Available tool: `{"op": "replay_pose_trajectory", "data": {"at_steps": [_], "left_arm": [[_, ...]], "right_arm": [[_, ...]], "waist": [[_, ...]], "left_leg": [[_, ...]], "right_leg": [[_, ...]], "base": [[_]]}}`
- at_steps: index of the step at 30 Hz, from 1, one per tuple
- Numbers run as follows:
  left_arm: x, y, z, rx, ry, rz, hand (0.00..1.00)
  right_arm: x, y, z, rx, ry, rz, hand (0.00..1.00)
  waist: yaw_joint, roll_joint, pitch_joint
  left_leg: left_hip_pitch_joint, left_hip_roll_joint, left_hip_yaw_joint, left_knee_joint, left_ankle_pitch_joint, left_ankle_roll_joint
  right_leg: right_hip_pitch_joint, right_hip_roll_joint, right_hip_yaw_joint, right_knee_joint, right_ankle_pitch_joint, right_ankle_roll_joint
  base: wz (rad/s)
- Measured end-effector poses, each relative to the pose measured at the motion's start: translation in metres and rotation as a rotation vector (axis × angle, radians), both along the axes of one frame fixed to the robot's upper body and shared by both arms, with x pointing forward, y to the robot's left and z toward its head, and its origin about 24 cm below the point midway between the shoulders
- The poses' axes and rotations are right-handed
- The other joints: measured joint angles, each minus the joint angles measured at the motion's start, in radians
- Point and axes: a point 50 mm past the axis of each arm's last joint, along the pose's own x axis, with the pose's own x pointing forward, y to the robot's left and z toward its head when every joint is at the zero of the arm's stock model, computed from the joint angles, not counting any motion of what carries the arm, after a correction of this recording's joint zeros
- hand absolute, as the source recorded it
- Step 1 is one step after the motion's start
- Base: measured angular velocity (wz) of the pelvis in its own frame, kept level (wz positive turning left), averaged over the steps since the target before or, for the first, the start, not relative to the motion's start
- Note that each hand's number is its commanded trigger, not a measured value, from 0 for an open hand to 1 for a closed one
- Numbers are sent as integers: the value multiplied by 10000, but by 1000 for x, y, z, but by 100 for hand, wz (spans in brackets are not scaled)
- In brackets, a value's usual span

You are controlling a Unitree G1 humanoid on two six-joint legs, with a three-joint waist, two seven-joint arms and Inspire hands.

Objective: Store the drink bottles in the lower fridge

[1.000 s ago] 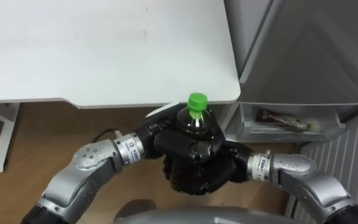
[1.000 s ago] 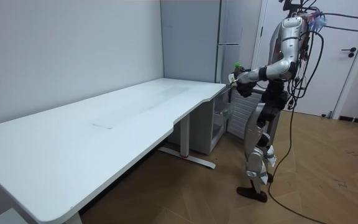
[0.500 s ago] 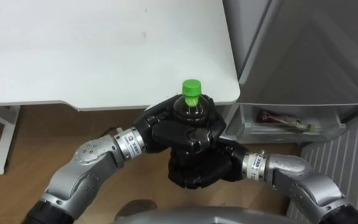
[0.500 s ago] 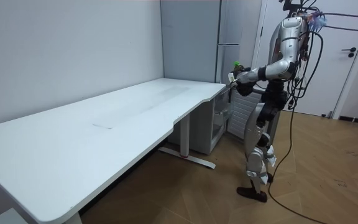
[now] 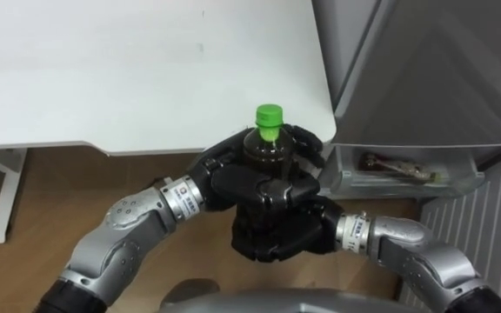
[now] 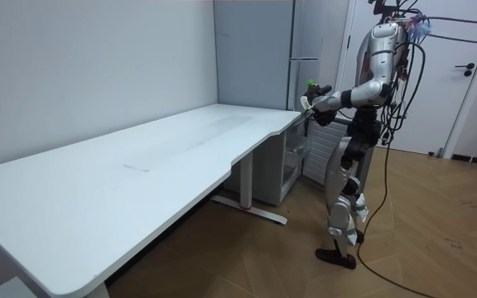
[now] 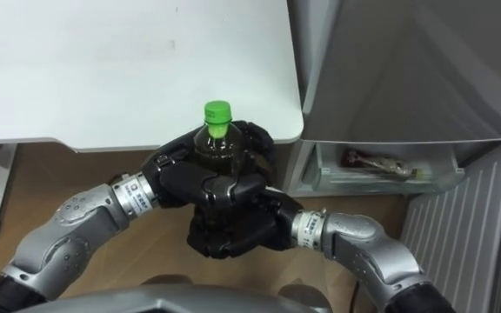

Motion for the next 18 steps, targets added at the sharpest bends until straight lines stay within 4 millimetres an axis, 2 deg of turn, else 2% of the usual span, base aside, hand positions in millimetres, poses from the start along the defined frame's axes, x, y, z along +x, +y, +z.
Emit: {"op": "replay_pose_trajectory", "data": {"at_steps": [5, 18], "left_arm": [[1, 0, 2, -4, -136, 77, 0], [7, 3, 13, 9, -1081, 404, 0]], "right_arm": [[0, 1, 1, 201, 66, -121, 100], [9, 4, 8, 471, -587, -279, 100]], "waist": [[-9, -107, 15], [-247, -41, 33]], "left_leg": [[49, -2, 4, -60, 3, -2], [345, -28, 3, -245, 3, -3]], "right_leg": [[8, 0, 1, 0, 0, 0], [321, 0, 5, -191, 1, -1]], "base": [[0], [0]]}}
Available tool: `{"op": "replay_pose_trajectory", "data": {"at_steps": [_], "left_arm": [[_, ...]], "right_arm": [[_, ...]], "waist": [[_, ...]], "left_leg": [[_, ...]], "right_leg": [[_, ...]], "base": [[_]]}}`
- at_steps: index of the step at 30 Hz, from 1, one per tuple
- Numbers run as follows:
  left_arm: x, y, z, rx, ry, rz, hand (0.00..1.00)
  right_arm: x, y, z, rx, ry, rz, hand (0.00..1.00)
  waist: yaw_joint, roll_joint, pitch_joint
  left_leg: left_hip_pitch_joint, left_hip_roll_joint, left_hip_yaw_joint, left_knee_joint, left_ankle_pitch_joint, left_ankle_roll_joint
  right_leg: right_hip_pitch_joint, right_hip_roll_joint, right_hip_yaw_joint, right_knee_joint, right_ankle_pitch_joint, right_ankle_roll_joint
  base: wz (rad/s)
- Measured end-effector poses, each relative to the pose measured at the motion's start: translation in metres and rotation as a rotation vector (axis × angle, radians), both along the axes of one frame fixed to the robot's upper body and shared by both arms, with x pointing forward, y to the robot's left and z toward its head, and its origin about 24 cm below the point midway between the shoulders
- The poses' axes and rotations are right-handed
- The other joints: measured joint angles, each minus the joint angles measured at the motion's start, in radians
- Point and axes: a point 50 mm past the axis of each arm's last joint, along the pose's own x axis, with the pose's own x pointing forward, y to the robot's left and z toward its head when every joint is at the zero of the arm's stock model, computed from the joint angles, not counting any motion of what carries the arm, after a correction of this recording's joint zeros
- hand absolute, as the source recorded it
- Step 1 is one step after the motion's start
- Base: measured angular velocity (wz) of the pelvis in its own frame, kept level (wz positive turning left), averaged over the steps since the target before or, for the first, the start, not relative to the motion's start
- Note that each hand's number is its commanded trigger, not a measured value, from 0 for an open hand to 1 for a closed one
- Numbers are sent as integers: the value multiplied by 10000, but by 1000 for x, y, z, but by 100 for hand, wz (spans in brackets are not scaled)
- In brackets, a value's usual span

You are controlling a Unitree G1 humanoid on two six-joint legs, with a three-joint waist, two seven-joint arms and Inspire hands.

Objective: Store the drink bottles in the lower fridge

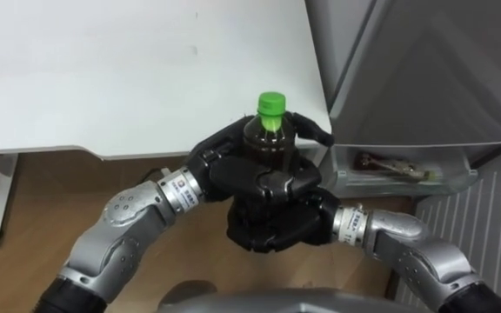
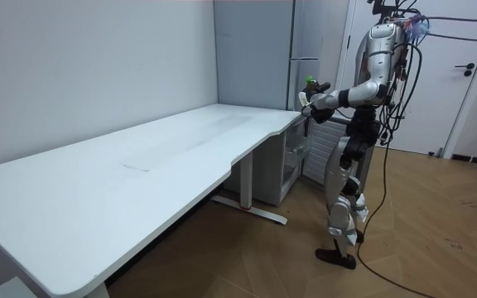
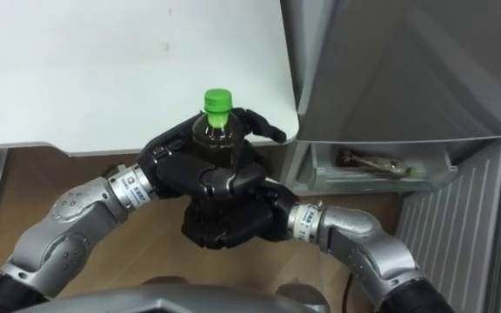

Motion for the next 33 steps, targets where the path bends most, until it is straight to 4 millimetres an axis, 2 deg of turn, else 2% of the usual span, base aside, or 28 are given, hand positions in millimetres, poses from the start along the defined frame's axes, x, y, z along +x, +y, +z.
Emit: {"op": "replay_pose_trajectory", "data": {"at_steps": [1, 6, 27, 28, 29, 33], "left_arm": [[1, 0, 1, -33, -55, 32, 100], [1, -1, 2, -29, -144, 27, 100], [3, -4, 7, 100, -499, 102, 100], [3, -4, 7, 101, -500, 102, 64], [3, -4, 7, 100, -500, 102, 0], [3, -4, 7, 106, -502, 104, 0]], "right_arm": [[1, 0, 1, 23, -66, -14, 100], [2, -1, 1, 47, -132, -41, 100], [3, -1, 3, 64, -435, -170, 100], [3, -1, 3, 64, -435, -169, 100], [3, -1, 3, 64, -435, -169, 100], [3, -1, 3, 63, -435, -161, 100]], "waist": [[-14, 26, -2], [-30, 96, -3], [-25, 89, 5], [-21, 89, 4], [-23, 89, 4], [-17, 89, 4]], "left_leg": [[55, -3, 8, -29, 0, 0], [136, -10, 61, -58, 2, -1], [111, 60, 91, -45, 0, 0], [112, 60, 91, -42, 0, 0], [112, 60, 91, -35, 0, 0], [118, 58, 92, 1, 0, 0]], "right_leg": [[13, -1, 22, 0, 0, 0], [15, -5, 81, 0, -1, 1], [3, -11, 100, 17, -1, 1], [3, -11, 100, 18, -1, 1], [3, -11, 101, 18, -1, 1], [5, -11, 104, 19, -1, 1]], "base": [[-4], [-4], [0], [0], [0], [0]]}}
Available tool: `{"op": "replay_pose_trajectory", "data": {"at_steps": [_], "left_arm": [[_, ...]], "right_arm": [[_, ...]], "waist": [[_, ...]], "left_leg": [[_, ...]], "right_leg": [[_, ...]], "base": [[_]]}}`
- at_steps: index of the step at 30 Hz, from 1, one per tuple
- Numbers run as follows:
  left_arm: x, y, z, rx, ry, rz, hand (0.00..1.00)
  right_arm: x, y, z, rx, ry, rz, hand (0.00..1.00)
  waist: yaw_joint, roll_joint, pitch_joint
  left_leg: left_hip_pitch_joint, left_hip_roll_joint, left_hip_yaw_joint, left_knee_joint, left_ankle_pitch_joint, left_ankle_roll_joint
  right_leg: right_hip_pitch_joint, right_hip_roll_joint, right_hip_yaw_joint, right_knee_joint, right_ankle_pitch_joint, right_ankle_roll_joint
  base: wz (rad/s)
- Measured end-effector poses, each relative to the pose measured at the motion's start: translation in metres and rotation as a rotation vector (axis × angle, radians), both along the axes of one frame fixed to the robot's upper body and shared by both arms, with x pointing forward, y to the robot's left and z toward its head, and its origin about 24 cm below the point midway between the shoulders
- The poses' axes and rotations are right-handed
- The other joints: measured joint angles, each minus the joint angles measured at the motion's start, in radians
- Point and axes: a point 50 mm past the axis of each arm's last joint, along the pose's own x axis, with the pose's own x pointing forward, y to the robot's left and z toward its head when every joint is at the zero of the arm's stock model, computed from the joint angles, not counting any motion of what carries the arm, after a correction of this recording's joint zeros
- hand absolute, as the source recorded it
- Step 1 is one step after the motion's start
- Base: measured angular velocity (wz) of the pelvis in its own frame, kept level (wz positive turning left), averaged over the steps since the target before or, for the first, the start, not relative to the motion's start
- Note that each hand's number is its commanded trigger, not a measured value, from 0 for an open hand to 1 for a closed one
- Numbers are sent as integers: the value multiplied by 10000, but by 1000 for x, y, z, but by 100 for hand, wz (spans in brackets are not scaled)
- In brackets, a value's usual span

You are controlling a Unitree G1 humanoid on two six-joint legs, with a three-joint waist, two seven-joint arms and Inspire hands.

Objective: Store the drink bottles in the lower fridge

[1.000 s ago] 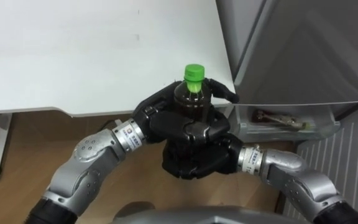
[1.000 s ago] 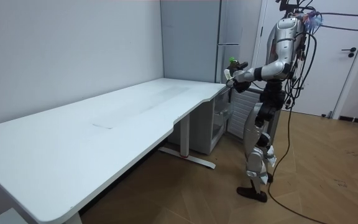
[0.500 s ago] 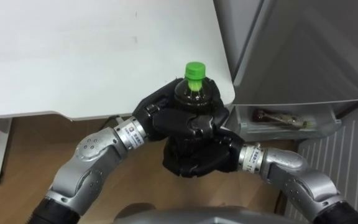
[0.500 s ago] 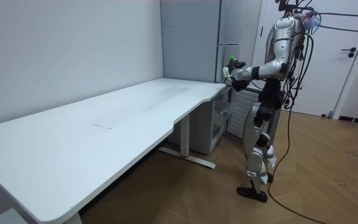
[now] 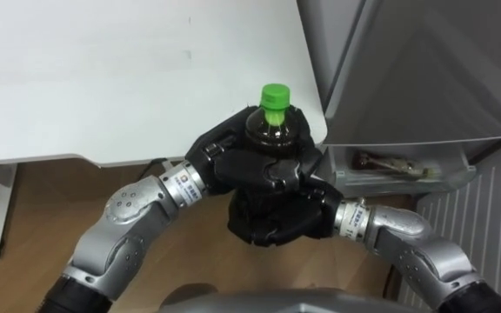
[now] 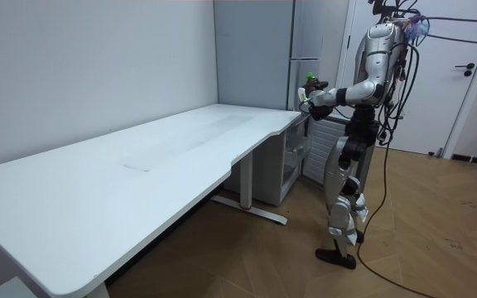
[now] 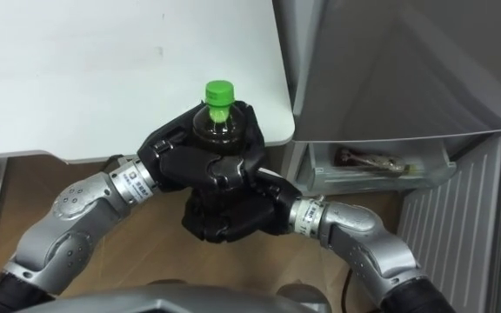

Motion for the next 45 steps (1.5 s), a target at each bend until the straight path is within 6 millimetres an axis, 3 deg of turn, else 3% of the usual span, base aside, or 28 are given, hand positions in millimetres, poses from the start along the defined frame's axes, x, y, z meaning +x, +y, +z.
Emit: {"op": "replay_pose_trajectory", "data": {"at_steps": [8, 15, 21, 29, 33, 38, 45], "left_arm": [[2, 0, 4, -99, -231, 248, 0], [5, 2, 18, -273, -826, 585, 0], [5, 3, 25, -392, -1153, 852, 0], [4, 5, 31, -510, -1471, 1332, 0], [10, 11, 40, -68, -2247, 2293, 0], [14, 32, 66, -226, -3345, 4150, 0], [4, 83, 106, -182, -5383, 8137, 0]], "right_arm": [[2, -1, 2, 183, -37, -124, 100], [4, 9, 6, 1247, 114, -520, 100], [4, 12, 7, 1731, 253, -791, 100], [1, 8, 5, 1666, 383, -1071, 100], [5, -4, 6, 1736, 109, -1909, 100], [5, -20, 8, 2208, -118, -3196, 100], [-4, -49, 6, 1950, -416, -4724, 100]], "waist": [[-1, -11, -5], [35, -227, 5], [32, -272, -4], [97, -267, -4], [222, -240, -2], [400, -203, -15], [714, -62, -64]], "left_leg": [[28, -6, 7, -23, 1, 0], [16, 20, -13, -25, 0, -3], [43, 9, -45, 5, -2, -5], [121, 7, -46, -28, -2, -6], [197, -19, -26, -48, -5, -10], [324, -27, -89, -72, -6, -31], [625, -27, -145, -250, -12, -71]], "right_leg": [[19, -2, 0, -1, 0, 0], [56, 22, -22, -27, 1, 0], [201, 29, -38, -165, 3, -2], [225, 31, -48, -173, 3, -2], [343, 41, -56, -219, 4, -2], [497, 83, -117, -338, 18, -18], [896, 98, -363, -519, 17, -17]], "base": [[0], [1], [2], [0], [0], [2], [3]]}}
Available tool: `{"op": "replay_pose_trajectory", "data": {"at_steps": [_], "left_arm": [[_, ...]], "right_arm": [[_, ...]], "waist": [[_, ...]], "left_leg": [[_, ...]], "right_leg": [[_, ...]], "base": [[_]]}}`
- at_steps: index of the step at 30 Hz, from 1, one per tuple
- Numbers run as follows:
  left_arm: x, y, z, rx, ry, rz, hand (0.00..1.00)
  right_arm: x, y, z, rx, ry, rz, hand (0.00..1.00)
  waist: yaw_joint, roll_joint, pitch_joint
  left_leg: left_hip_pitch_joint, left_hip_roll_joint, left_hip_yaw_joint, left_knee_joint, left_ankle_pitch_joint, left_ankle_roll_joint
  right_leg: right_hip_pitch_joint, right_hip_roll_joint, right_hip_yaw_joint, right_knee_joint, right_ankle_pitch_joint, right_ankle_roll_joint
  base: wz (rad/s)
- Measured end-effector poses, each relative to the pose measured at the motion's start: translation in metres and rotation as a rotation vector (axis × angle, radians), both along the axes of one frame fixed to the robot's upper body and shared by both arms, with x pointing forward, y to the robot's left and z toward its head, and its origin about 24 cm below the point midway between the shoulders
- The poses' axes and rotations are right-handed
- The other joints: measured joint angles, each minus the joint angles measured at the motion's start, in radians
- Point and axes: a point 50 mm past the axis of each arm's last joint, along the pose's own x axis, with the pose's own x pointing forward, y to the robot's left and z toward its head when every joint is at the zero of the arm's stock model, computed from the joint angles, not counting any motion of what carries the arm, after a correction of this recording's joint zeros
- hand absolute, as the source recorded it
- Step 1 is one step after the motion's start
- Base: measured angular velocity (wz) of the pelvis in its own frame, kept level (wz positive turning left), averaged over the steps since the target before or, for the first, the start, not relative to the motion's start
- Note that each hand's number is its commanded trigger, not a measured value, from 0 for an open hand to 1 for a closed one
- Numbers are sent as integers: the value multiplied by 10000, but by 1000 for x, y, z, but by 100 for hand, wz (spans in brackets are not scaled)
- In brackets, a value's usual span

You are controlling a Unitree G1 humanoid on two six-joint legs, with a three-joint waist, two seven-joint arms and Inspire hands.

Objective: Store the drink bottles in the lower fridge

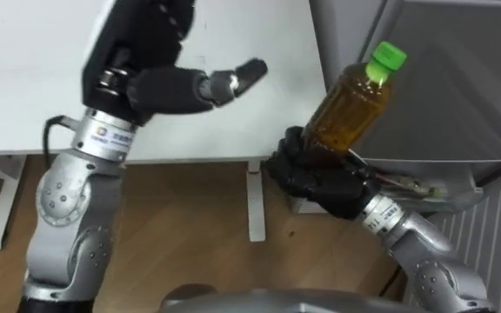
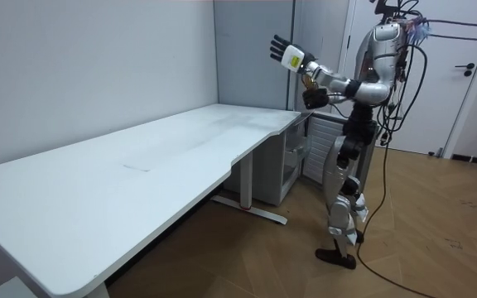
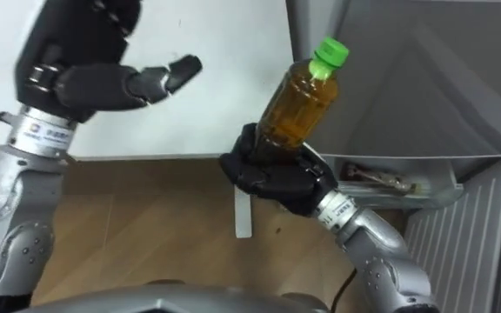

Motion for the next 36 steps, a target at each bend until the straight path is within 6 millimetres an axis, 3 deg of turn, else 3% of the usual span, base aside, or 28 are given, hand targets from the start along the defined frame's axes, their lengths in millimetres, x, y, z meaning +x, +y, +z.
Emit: {"op": "replay_pose_trajectory", "data": {"at_steps": [3, 7, 11, 17, 23, 28, 32, 36], "left_arm": [[-12, 24, 14, 180, -567, 1829, 0], [-27, 54, 29, 200, -1649, 4756, 0], [-41, 76, 34, 271, -2007, 7007, 0], [-67, 111, 39, -262, -2665, 10295, 0], [-95, 158, 8, -1946, -1198, 13254, 0], [-124, 188, -46, -4482, 1591, 15466, 0], [-139, 192, -90, -6248, 3980, 16313, 0], [-156, 173, -150, -7076, 7401, 16159, 0]], "right_arm": [[-8, -12, -1, -57, 82, -697, 100], [-15, -23, -2, -273, 77, -1257, 100], [-24, -27, -6, -353, 291, -1476, 100], [-43, -33, -13, -544, 909, -1917, 100], [-42, -32, -11, -691, 1249, -2407, 100], [-38, -23, -11, -22, 1928, -3049, 100], [-34, -16, -14, 500, 2697, -3301, 100], [-31, -12, -16, 1149, 3422, -3707, 100]], "waist": [[202, 9, -22], [719, 101, -66], [1001, 146, -78], [1724, 224, -106], [2380, 240, -172], [2836, 222, -192], [2898, 225, -194], [2837, 221, -193]], "left_leg": [[42, 6, -168, 5, -22, -30], [144, -9, -190, 12, -24, -38], [269, -68, -440, 2, -23, -38], [350, -138, -729, 42, -24, -36], [272, -180, -811, 72, 7, -55], [254, -214, -896, 75, 8, -57], [237, -229, -934, 54, 8, -57], [285, -236, -866, -144, 25, -58]], "right_leg": [[70, 10, -239, -5, 0, 0], [227, 17, -238, -173, 0, 0], [478, 15, -336, -221, -7, 12], [691, -6, -605, -337, -11, 17], [667, -46, -762, -345, -85, -17], [700, -51, -849, -480, -108, -18], [688, -52, -879, -481, -111, -13], [624, -76, -876, -463, -114, -4]], "base": [[10], [3], [16], [13], [3], [5], [2], [-5]]}}
